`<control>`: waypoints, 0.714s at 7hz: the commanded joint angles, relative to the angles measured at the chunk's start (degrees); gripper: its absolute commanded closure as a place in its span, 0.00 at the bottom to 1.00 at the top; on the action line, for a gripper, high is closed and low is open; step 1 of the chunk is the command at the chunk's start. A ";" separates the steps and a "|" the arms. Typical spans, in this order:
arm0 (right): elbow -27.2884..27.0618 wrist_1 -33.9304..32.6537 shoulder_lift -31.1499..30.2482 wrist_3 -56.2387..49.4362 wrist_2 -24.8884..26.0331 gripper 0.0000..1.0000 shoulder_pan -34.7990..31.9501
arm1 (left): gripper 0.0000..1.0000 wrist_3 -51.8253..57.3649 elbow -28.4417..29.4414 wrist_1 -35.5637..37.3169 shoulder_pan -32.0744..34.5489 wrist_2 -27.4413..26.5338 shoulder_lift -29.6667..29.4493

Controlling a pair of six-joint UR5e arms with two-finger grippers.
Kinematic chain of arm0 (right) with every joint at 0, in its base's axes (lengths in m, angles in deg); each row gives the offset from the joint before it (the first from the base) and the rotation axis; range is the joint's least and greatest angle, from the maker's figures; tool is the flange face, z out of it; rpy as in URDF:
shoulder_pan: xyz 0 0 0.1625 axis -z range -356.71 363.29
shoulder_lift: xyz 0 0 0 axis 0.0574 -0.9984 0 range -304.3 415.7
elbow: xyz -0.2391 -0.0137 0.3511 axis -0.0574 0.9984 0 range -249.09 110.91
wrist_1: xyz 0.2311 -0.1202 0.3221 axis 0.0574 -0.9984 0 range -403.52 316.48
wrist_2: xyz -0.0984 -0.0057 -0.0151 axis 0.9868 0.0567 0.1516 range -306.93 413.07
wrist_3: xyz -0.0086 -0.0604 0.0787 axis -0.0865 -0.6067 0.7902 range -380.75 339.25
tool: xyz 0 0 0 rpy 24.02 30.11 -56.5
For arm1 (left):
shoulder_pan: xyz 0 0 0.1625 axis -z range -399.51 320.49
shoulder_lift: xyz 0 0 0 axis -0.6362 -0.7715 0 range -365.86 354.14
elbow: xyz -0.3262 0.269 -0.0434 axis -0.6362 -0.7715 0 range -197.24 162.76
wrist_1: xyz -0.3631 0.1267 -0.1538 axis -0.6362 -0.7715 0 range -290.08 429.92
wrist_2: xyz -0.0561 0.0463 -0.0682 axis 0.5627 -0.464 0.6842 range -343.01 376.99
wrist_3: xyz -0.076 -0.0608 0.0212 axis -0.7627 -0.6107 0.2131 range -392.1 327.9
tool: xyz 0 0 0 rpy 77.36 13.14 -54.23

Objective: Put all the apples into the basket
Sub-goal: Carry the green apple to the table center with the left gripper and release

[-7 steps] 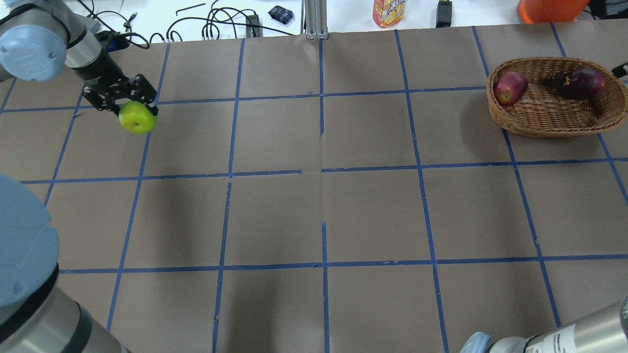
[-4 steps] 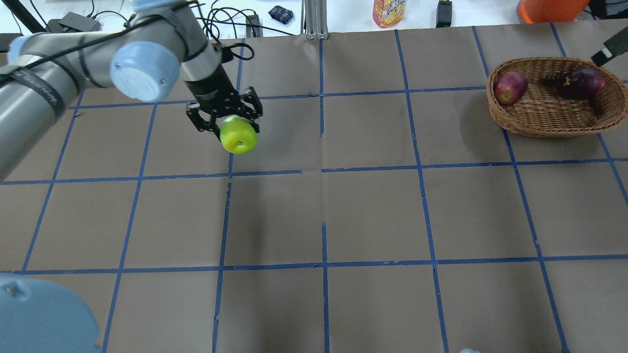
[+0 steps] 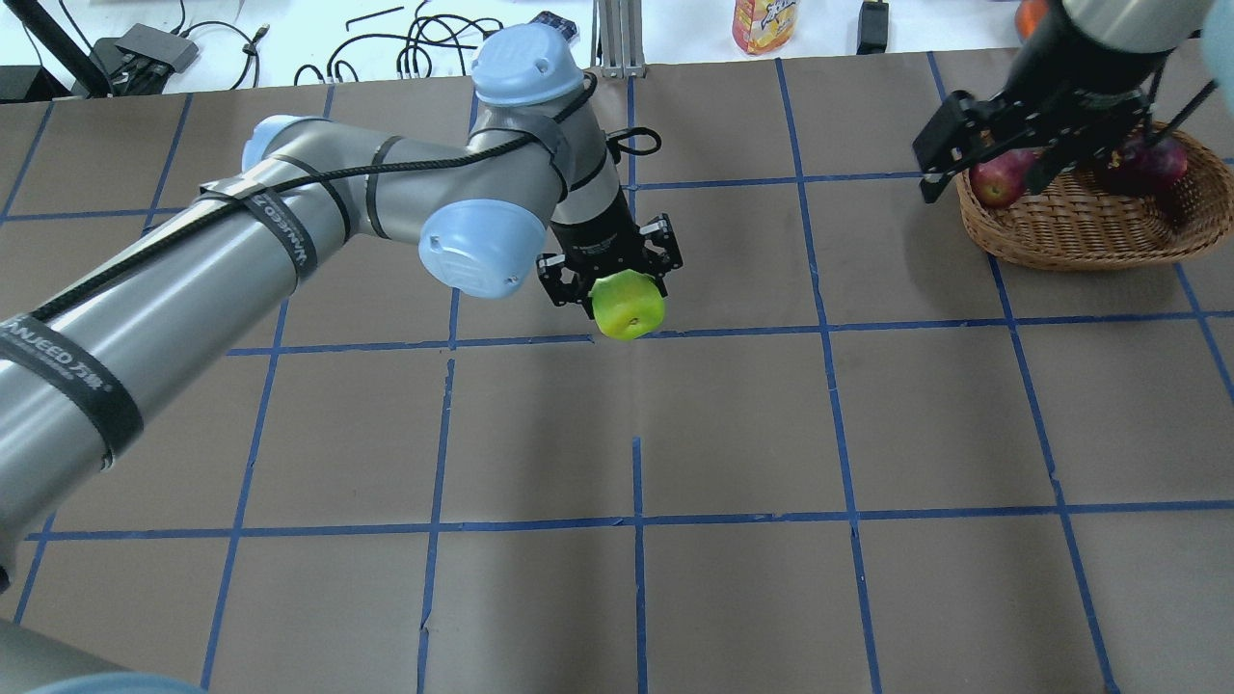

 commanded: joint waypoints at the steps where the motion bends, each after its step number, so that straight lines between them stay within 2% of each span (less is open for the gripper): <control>1: -8.13 -11.66 0.02 15.44 6.98 0.00 -8.75 | 0.48 -3.05 -1.89 5.66 3.24 -0.55 -2.57; 2: -10.79 -16.53 0.02 15.40 6.98 0.00 -8.86 | 0.07 -2.53 -4.07 6.28 3.51 -1.86 -2.58; 3: -11.25 -16.40 0.20 15.22 6.98 0.00 -8.86 | 0.00 -1.74 -4.53 7.59 3.25 -1.87 -2.06; 5: -11.51 -16.49 1.42 15.48 6.71 0.00 -8.86 | 0.00 4.81 -2.96 6.56 -1.37 -1.96 0.12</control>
